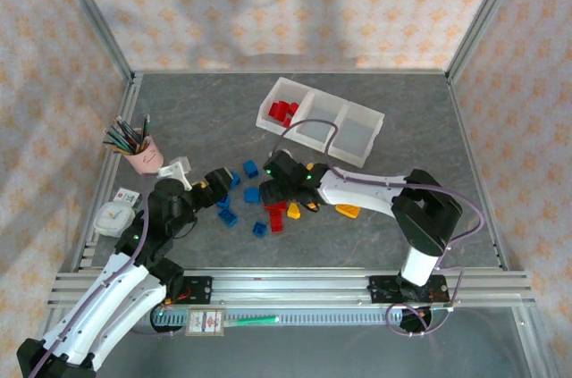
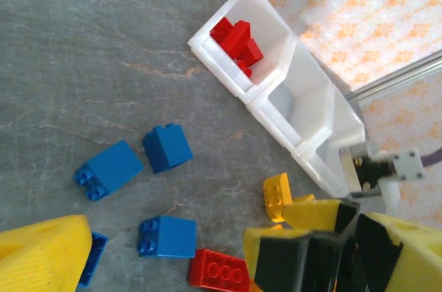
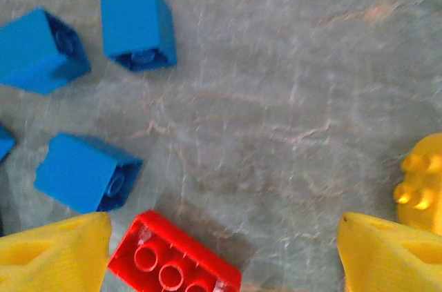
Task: Sort the legos into containers by color
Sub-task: Pick up the lego from the center of the table.
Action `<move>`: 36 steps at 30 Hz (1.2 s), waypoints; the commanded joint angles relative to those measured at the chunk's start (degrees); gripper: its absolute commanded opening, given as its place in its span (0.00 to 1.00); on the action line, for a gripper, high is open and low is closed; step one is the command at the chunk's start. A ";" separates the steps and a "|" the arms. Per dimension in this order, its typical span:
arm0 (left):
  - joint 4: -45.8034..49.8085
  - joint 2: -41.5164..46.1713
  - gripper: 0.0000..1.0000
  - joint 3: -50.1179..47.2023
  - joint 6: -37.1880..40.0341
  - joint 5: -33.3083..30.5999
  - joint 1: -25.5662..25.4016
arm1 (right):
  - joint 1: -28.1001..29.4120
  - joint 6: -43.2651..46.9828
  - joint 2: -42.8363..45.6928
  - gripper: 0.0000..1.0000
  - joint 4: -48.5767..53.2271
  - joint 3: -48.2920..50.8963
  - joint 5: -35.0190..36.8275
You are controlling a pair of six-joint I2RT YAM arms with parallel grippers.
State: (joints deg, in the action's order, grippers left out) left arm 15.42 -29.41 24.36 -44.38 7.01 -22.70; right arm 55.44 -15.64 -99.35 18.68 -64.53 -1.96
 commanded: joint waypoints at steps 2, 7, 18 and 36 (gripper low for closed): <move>2.60 1.10 0.99 -0.98 -1.06 -1.29 0.64 | 2.10 -0.39 0.18 0.85 1.07 0.32 0.62; 2.90 1.37 0.99 -1.16 -1.23 -1.55 0.64 | 3.29 3.48 -2.52 0.86 2.06 -0.81 0.14; 3.74 2.25 0.99 -0.98 -0.97 -2.70 0.64 | 3.89 6.88 -8.93 0.89 7.39 -6.75 6.36; 2.56 1.82 0.99 -1.07 -0.80 -3.06 0.64 | 1.33 7.64 -13.82 0.52 9.89 -11.38 2.92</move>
State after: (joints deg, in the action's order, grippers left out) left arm 17.85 -27.81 23.51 -45.06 5.26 -22.70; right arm 56.69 -8.64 -111.61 26.65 -74.26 1.89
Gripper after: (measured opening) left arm 0.992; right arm 0.529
